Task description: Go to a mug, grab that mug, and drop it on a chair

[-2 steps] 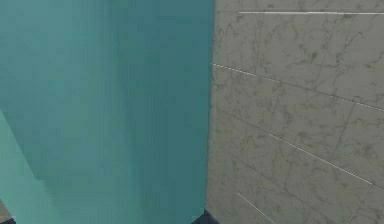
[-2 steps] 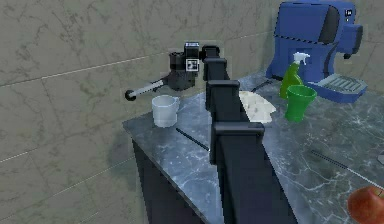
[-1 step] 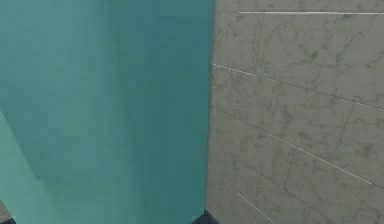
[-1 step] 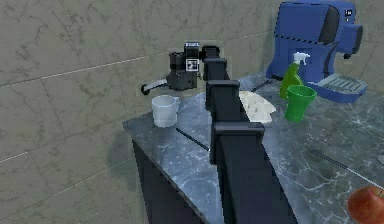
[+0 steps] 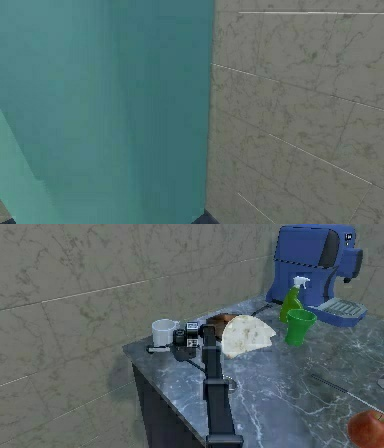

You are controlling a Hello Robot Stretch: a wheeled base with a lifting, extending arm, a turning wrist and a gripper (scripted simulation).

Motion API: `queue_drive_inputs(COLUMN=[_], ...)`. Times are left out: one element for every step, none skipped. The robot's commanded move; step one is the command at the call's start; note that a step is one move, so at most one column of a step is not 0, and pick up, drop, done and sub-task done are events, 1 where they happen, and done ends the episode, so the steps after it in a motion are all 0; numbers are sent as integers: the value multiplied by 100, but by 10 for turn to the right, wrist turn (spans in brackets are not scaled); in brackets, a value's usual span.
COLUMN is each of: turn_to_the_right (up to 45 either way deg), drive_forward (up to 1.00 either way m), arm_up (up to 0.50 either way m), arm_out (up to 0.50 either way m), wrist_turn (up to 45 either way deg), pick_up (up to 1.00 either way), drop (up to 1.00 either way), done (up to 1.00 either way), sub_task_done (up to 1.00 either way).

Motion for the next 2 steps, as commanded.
queue_drive_inputs(turn_to_the_right=[0, 0], drive_forward=[0, 0], arm_up=[0, 10], arm_out=[0, 0], wrist_turn=[0, 0], pick_up=[100, 0], drop=[0, 0], done=[0, 0], sub_task_done=[0, 0])
